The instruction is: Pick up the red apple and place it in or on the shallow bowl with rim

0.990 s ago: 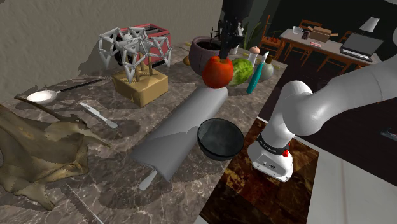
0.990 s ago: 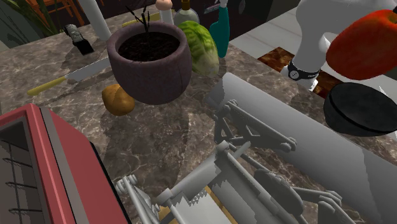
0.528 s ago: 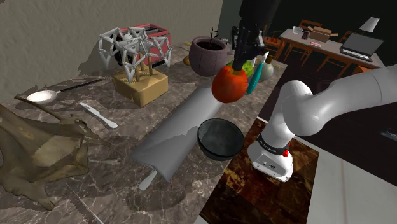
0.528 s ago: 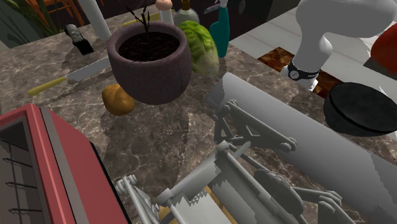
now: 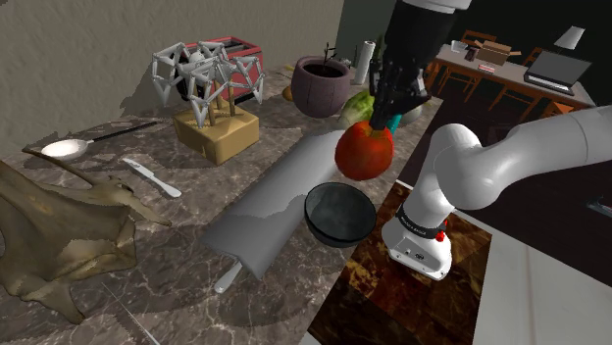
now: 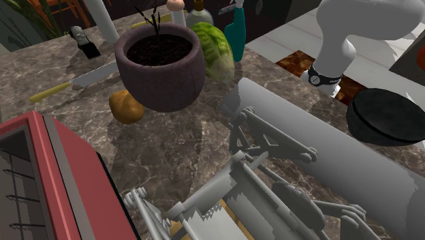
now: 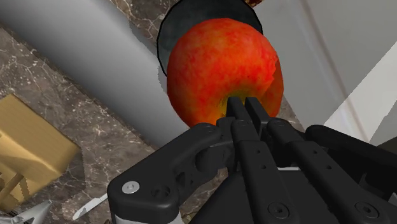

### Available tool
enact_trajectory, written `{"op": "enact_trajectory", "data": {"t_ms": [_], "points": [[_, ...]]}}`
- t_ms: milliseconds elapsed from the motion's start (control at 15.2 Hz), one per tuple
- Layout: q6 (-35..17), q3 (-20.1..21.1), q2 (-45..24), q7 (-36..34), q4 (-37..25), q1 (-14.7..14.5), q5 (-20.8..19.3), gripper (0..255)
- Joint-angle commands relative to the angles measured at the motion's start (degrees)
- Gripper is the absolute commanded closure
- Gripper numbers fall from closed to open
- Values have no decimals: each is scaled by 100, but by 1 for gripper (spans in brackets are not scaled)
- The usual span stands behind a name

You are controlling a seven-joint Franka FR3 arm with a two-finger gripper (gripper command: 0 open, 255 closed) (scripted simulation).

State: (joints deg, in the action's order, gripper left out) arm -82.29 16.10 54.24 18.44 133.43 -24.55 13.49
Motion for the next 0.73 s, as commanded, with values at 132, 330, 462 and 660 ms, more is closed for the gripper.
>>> {"op": "enact_trajectory", "data": {"t_ms": [132,330,462,660], "points": [[-249,60,140,9,385,-36,65,255],[-435,103,229,22,660,-62,111,255],[-560,133,283,30,839,-80,143,255],[-750,182,358,42,1104,-108,194,255]]}}
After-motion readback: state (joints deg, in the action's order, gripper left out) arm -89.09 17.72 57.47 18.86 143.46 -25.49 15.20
